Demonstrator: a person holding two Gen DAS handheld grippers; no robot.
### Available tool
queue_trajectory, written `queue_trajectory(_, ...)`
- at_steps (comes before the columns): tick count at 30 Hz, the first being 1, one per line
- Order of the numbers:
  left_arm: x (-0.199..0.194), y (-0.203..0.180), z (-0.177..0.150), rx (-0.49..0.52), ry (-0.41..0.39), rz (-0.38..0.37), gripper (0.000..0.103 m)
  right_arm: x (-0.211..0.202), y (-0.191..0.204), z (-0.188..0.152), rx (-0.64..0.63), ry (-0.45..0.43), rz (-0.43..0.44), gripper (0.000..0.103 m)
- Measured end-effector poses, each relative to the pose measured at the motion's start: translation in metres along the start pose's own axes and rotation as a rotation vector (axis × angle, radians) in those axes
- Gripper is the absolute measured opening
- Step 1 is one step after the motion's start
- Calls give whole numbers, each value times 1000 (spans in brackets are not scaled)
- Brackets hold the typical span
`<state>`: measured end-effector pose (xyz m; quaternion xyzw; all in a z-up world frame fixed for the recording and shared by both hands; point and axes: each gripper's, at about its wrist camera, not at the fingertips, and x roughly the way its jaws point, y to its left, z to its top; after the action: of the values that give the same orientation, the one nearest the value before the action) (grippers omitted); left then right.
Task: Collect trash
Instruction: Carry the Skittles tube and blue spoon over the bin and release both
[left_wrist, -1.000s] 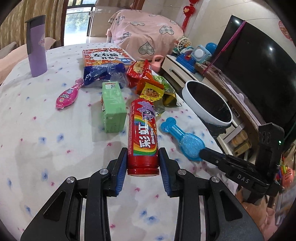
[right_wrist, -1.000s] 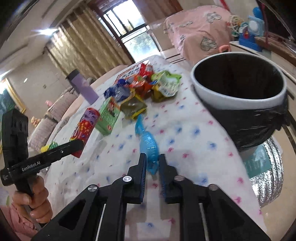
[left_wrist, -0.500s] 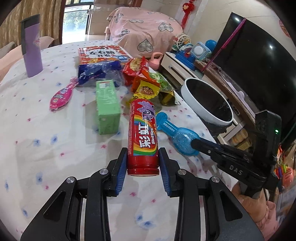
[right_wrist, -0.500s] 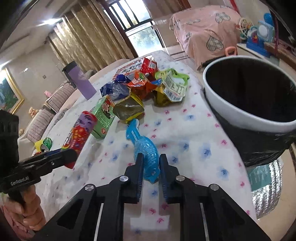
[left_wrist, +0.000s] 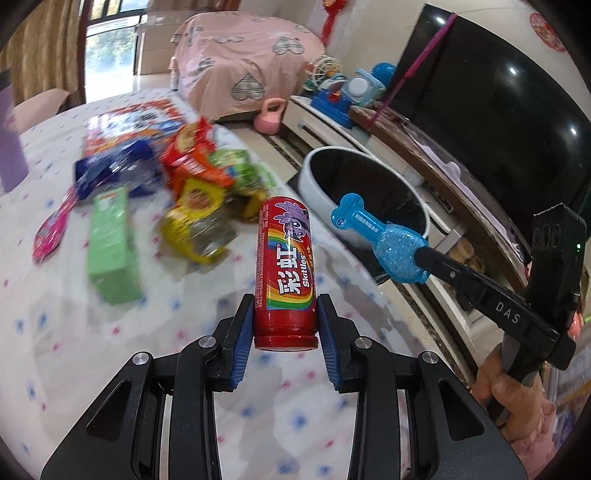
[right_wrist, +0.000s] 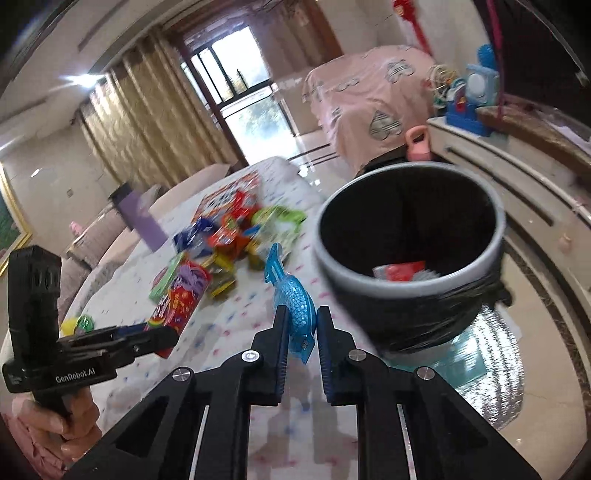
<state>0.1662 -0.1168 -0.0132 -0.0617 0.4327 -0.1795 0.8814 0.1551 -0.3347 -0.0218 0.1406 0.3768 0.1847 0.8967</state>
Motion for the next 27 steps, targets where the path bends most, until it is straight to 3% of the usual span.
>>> queue_trajectory(14, 48, -59, 55, 115, 17, -36, 32, -5, -48, 46, -9, -41, -145, 14)
queue_trajectory(27, 84, -76, 92, 155, 40, -5, 32, 20, -68, 69, -27, -10, -188, 14)
